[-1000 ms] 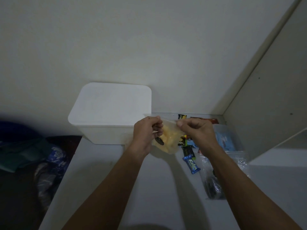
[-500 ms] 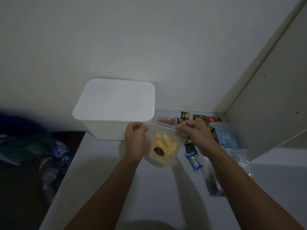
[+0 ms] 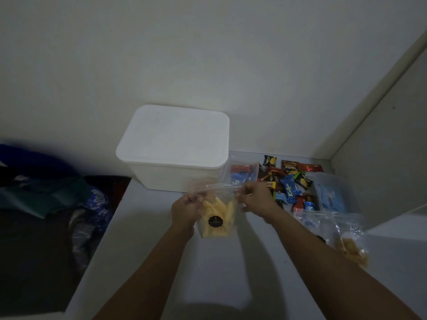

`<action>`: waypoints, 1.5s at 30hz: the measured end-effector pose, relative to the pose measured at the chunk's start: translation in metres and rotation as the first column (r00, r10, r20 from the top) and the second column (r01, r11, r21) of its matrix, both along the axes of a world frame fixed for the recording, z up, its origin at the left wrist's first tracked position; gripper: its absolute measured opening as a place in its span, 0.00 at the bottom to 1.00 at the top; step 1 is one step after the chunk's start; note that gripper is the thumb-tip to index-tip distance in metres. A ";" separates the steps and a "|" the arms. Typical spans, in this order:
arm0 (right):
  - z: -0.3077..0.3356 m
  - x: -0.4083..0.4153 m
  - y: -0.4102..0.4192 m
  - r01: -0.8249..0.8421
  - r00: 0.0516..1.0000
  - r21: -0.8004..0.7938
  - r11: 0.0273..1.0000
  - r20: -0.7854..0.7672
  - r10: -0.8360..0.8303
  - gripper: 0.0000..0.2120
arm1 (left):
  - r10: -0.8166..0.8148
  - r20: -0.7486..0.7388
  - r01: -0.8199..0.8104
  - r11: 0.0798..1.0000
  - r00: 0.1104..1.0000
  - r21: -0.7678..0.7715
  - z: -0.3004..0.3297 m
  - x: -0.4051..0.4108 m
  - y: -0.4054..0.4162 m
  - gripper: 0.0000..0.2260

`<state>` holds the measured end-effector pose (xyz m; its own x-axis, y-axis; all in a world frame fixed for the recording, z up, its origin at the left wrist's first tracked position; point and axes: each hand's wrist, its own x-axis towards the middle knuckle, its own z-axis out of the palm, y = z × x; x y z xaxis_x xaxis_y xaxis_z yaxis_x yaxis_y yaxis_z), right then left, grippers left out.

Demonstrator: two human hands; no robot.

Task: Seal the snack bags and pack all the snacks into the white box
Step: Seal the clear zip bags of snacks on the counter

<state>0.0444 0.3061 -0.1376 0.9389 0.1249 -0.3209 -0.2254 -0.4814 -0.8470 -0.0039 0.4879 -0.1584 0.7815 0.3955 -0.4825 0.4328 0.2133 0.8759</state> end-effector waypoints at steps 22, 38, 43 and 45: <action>0.008 0.006 -0.087 0.247 0.968 0.027 0.969 0.029 -0.247 0.07 | -0.176 0.279 -0.029 0.798 0.944 0.602 0.017 0.012 -0.090 0.10; -0.017 -0.029 -0.228 0.216 0.953 -0.411 0.886 -0.109 -0.283 0.09 | -0.628 -0.256 0.678 0.686 0.735 0.264 -0.021 0.018 -0.228 0.04; -0.037 -0.035 -0.232 0.240 0.950 -0.466 0.852 -0.069 -0.305 0.21 | -0.615 -0.299 0.670 0.731 0.730 0.132 -0.034 0.017 -0.245 0.18; -0.042 -0.034 -0.230 0.267 0.938 -0.450 0.852 -0.079 -0.336 0.21 | -0.594 -0.266 0.630 0.774 0.759 0.066 -0.037 0.019 -0.248 0.22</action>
<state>0.0104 0.0762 -0.1792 0.8443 -0.3379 -0.4159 -0.5255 -0.6740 -0.5192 0.0150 0.2399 -0.1950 0.7614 -0.0534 -0.6461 0.6091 -0.2826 0.7411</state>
